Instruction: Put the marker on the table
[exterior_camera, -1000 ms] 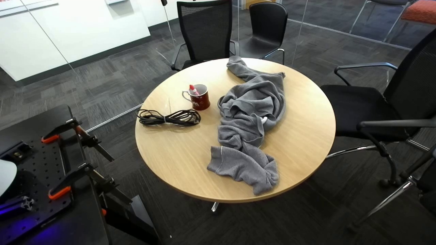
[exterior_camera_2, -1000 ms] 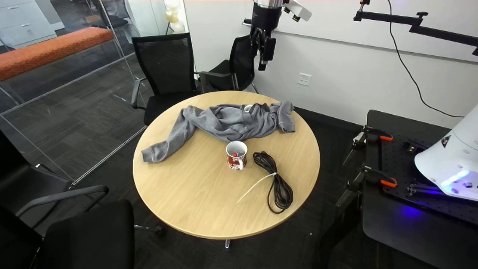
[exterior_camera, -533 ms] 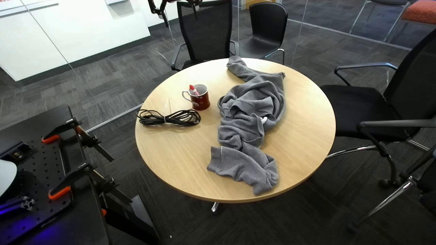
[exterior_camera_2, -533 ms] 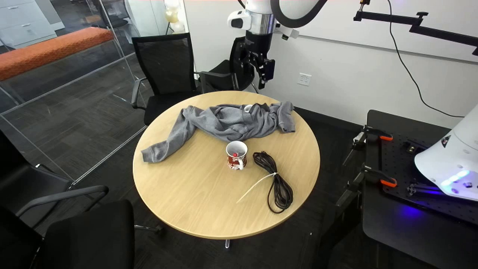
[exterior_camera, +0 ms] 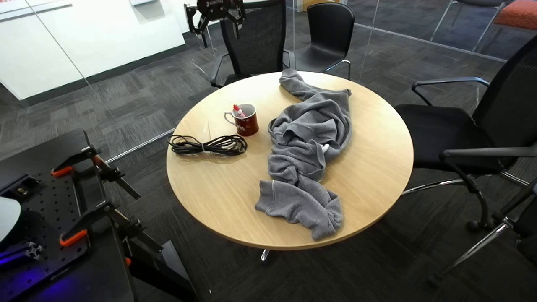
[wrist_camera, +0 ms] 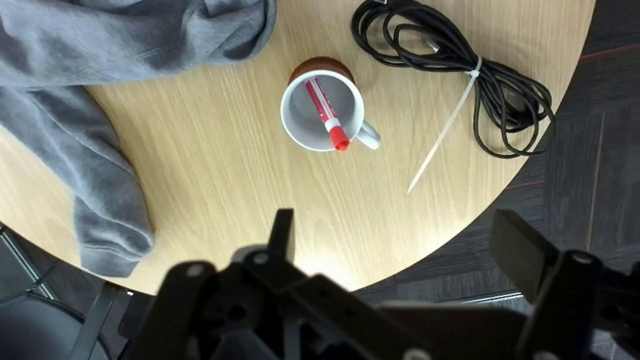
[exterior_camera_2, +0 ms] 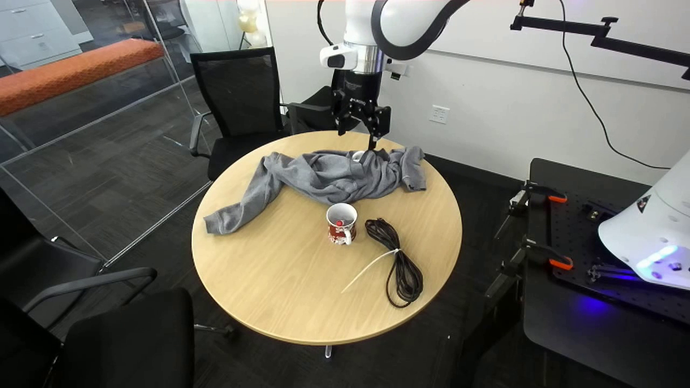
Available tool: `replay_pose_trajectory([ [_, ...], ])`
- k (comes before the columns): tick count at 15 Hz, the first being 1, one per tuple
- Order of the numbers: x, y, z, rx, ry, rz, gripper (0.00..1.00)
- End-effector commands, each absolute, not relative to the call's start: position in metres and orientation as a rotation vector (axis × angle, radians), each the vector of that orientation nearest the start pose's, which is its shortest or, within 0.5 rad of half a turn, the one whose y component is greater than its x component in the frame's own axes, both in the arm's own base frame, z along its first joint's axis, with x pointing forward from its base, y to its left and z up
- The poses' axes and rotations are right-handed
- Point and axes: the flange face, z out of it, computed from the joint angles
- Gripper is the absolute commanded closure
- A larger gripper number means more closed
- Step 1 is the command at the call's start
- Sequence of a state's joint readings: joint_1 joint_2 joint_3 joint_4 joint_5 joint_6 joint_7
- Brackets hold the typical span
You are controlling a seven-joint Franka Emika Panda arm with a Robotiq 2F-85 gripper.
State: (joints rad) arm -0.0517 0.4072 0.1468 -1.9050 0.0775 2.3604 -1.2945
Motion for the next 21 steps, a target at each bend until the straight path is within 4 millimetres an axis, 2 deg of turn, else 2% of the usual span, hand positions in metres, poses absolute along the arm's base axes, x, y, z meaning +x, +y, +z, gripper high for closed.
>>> replay_pose_trajectory([
  [1, 0.631, 0.056, 0.292, -2.425, -1.886, -0.162, 0.00],
  [7, 0.631, 0.057, 0.293, -2.424, -1.887, -0.163, 0.00],
  [9, 0.637, 0.059, 0.286, -2.403, -1.953, -0.176, 0.00],
  [13, 0.642, 0.066, 0.264, -2.365, -2.119, -0.164, 0.00],
  [21, 0.649, 0.081, 0.202, -2.086, -2.348, -0.234, 0.00],
])
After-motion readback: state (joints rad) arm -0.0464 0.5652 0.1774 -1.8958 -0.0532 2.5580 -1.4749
